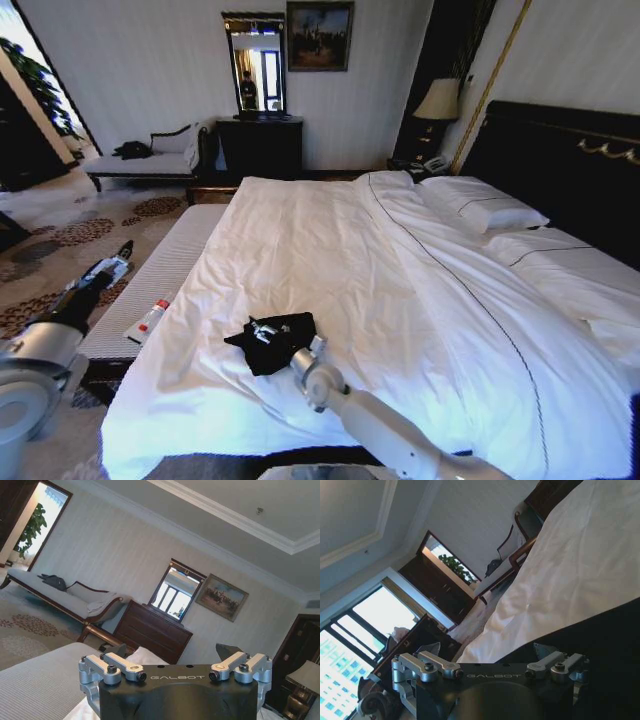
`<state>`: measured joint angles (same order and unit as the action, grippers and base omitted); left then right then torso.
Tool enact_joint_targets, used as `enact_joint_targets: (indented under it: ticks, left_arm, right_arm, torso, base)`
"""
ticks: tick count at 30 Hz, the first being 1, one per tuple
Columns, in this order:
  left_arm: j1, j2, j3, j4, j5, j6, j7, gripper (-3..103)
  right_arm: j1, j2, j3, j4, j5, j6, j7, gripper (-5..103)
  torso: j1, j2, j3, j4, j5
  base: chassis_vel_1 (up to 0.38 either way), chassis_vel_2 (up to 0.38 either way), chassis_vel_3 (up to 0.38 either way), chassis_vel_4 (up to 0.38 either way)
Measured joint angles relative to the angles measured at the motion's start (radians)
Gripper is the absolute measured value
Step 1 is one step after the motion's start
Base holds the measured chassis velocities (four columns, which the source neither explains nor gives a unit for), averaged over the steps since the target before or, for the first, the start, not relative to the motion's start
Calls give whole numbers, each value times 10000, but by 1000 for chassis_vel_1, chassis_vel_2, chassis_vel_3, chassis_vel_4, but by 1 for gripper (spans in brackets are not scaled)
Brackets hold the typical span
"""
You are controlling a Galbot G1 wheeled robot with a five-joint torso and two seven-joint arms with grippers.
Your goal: Fold the clothes on the bed.
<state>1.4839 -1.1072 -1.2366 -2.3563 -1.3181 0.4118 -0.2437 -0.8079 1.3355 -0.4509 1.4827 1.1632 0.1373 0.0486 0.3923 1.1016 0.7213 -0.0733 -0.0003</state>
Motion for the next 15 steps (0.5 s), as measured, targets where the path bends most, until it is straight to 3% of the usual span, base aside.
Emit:
enact_joint_targets:
  ticks: [10, 13, 15]
  left_arm:
    - [16, -92, -42, -116, -5, 42, -16, 100]
    - [60, -81, -163, -139, -91, 50, -17, 100]
    - [136, -49, -253, -145, -173, 52, -18, 100]
  right_arm:
    - [1678, 1344, -887, -2109, 115, -282, -84, 100]
    - [1865, 1484, -829, -2134, 163, -292, -14, 100]
    - [1963, 1219, -583, -1399, 322, -286, 102, 100]
  torso:
    - [0, -1, 0, 1, 0]
    - [0, -1, 1, 2, 1]
    - [0, 0, 1, 3, 4]
  base:
    - [0, 0, 0, 0]
    - [0, 0, 0, 0]
    - [0, 0, 0, 0]
